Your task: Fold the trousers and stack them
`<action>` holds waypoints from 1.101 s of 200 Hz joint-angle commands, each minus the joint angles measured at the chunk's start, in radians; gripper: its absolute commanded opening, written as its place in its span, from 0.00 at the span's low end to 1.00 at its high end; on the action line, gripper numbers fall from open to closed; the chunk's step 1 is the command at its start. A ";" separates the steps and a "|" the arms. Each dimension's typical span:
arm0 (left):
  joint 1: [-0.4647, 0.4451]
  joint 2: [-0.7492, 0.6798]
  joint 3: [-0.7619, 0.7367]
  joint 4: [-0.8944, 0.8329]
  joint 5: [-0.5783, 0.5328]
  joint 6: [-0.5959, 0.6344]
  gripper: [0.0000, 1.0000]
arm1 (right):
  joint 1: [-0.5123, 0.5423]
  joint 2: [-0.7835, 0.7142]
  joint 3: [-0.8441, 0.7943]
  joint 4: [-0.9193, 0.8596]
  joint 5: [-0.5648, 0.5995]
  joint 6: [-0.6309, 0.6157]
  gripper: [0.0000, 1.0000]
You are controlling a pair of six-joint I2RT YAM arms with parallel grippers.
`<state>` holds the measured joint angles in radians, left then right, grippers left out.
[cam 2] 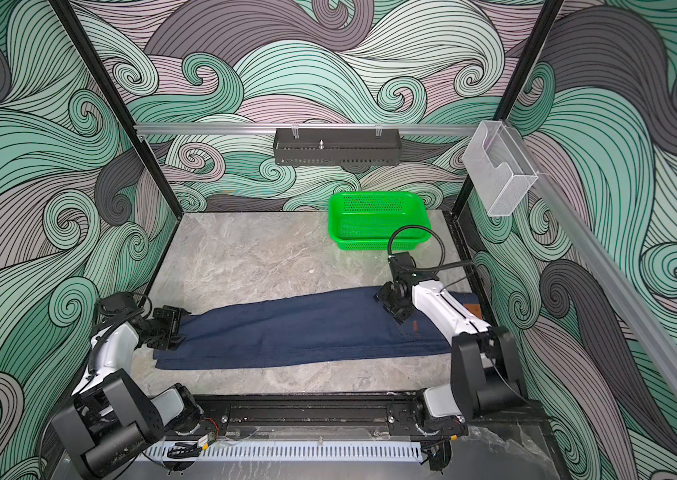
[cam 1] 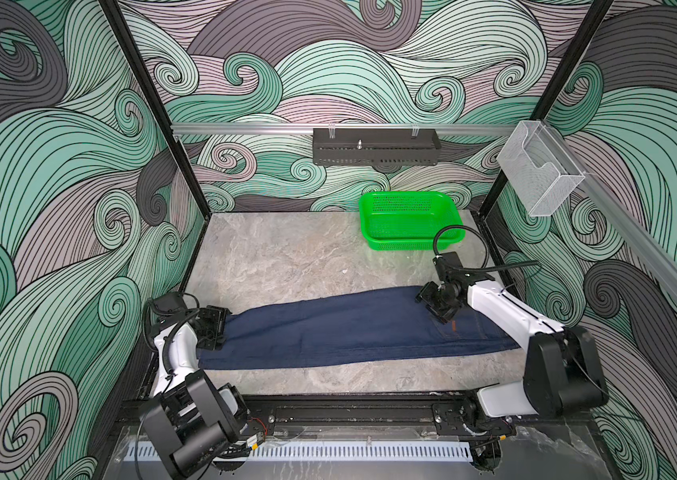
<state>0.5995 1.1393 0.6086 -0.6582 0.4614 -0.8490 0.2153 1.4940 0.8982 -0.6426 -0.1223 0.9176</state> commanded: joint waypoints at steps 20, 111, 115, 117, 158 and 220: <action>-0.067 0.117 -0.027 0.069 -0.098 0.007 0.68 | -0.015 0.129 -0.020 0.069 -0.019 -0.014 0.65; -0.280 0.584 0.208 0.238 -0.128 -0.002 0.64 | -0.242 0.185 -0.074 0.105 -0.051 0.030 0.68; -0.292 0.606 0.238 0.234 -0.124 -0.002 0.64 | -0.248 0.186 -0.072 0.104 -0.052 0.032 0.68; -0.298 0.618 0.252 0.231 -0.123 -0.003 0.64 | -0.252 0.187 -0.071 0.105 -0.052 0.032 0.68; -0.362 0.758 0.521 0.127 -0.104 0.032 0.63 | -0.284 0.196 -0.031 0.101 -0.061 0.016 0.68; -0.327 0.550 0.856 -0.235 -0.255 0.299 0.74 | -0.218 0.106 0.038 0.018 -0.024 -0.087 0.69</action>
<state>0.2455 1.7988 1.3163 -0.7013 0.3275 -0.7029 -0.0254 1.6367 0.9112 -0.5514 -0.2405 0.8944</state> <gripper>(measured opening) 0.721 0.685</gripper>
